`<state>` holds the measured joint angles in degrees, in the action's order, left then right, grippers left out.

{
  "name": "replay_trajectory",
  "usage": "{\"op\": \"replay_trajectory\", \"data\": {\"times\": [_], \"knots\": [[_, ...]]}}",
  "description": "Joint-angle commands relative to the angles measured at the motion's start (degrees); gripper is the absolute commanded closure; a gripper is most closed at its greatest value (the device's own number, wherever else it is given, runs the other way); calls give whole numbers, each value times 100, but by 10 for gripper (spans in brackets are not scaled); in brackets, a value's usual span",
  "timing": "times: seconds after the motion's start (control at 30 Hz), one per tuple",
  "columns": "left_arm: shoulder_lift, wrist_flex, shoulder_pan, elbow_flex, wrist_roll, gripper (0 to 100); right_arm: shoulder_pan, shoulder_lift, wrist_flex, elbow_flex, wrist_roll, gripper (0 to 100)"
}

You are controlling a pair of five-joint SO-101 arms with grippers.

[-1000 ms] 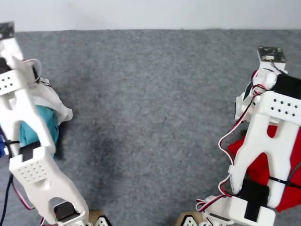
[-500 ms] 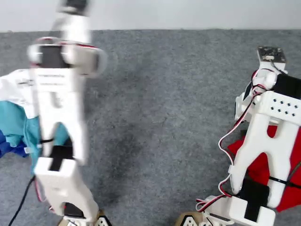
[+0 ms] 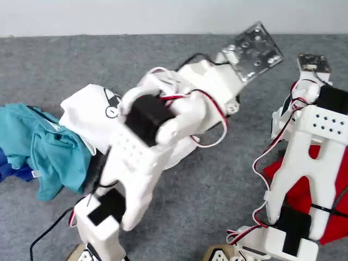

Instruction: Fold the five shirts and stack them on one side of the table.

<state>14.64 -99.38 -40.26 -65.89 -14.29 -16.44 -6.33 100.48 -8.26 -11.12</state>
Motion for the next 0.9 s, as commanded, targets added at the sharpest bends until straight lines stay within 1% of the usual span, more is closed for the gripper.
{"op": "replay_trajectory", "data": {"times": [0.0,0.1,0.17,0.27,0.33,0.4,0.53,0.63,0.73,0.87], "knots": [[-378,-114,360,119,-79,988,31,-233,233,-26,-44,811],[-316,-114,985,1244,-79,988,31,-233,233,-26,-44,811],[-202,-114,1204,2334,-79,987,31,-224,233,-26,-44,811],[-18,-88,1108,3881,-79,972,40,-198,233,0,-53,812],[132,114,888,4541,-88,949,57,-198,224,158,-62,812],[334,501,712,4936,-88,926,57,-198,163,343,-62,812],[1002,1301,659,5086,-79,913,40,-242,-75,712,-62,812],[1644,1618,703,4945,-79,914,57,-242,-136,800,-62,812],[2127,1635,703,4479,-70,918,57,-242,-136,800,-62,812],[2541,1407,730,3486,519,916,57,-242,-136,809,-62,812]]}}
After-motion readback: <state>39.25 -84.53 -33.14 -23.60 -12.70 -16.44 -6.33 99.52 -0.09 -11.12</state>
